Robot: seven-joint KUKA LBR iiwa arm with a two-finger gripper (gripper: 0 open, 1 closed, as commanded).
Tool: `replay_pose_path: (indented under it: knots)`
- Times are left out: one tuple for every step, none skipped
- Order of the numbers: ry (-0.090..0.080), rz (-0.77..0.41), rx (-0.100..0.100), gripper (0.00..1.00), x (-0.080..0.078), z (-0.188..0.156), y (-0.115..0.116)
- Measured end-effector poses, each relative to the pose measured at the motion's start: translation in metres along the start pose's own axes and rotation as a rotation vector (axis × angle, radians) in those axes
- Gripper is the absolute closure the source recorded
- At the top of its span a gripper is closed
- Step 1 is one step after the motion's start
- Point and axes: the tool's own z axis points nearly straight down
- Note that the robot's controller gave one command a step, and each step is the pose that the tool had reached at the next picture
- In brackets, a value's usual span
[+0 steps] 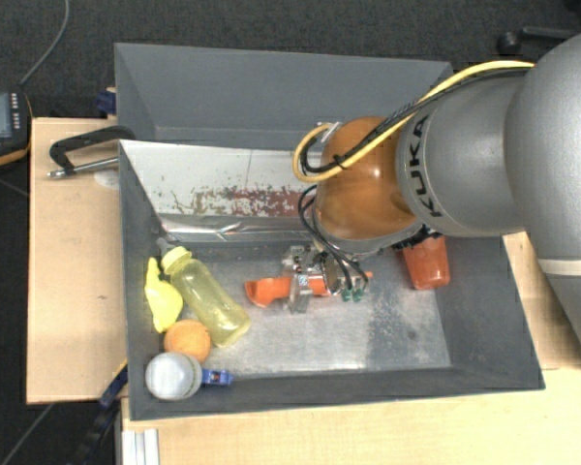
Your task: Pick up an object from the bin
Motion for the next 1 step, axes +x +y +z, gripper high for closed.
replay_pose_path:
  knots:
    - [-0.003,0.014,-0.001,1.00,0.0120,-0.0353,0.0000]
